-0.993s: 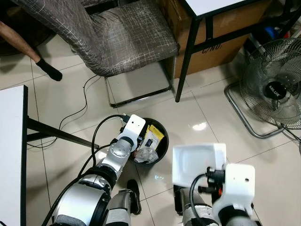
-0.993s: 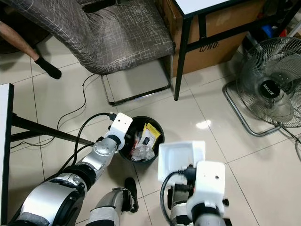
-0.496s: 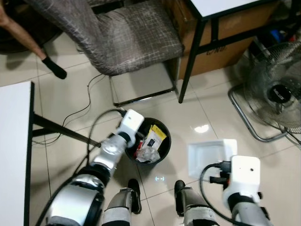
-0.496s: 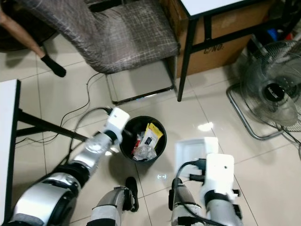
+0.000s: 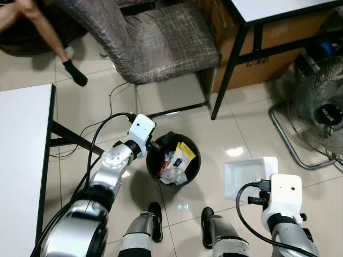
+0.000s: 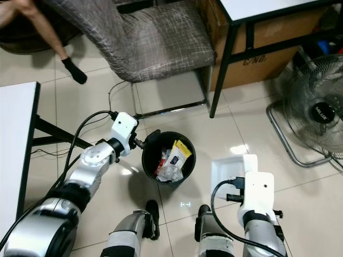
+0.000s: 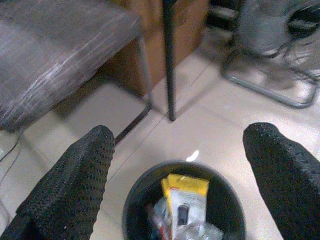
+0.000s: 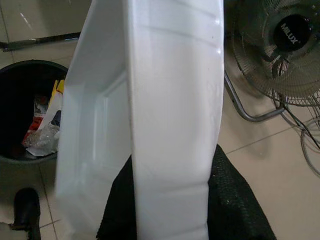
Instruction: Picking trash to rubbish bin
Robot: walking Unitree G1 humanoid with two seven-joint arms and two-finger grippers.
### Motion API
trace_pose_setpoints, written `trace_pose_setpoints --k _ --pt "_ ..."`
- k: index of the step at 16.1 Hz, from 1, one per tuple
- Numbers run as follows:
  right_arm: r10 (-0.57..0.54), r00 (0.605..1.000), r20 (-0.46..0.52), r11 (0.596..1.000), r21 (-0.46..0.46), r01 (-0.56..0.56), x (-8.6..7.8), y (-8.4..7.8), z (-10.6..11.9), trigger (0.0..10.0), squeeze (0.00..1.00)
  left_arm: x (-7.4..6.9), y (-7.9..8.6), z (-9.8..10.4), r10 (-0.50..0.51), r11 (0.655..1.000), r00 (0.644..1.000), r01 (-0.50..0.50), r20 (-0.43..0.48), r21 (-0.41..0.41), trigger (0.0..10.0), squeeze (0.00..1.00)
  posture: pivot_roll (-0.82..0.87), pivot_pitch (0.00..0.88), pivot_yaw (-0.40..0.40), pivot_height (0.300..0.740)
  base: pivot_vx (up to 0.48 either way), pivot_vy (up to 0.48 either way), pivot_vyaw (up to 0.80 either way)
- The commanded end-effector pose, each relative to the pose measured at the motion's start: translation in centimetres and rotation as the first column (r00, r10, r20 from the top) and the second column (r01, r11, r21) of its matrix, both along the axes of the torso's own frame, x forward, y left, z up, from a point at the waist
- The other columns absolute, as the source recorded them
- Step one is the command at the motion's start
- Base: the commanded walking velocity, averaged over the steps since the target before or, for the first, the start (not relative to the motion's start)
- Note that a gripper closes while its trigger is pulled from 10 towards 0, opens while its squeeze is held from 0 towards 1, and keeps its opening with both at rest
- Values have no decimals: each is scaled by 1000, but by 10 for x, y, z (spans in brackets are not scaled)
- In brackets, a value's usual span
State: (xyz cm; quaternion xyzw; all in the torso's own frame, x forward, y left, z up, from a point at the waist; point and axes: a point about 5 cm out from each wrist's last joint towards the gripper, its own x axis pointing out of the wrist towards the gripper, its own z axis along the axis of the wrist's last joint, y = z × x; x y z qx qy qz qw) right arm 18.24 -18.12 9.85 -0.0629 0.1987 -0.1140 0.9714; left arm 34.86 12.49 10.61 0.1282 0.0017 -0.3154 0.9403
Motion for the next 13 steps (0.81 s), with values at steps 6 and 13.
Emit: trace_pose_setpoints --k 6,13 --pt "-14 1000 -3 1000 -21 14 8 -15 -11 10000 0 -24 -6 8 -161 987 986 161 36 -13 10000 1000 66 313 101 740 0 0 0" --pt "-8 1000 30 999 -51 9 24 -37 -21 10000 0 -38 -4 40 -300 954 951 298 77 33 10000 1000 142 345 140 740 0 0 0"
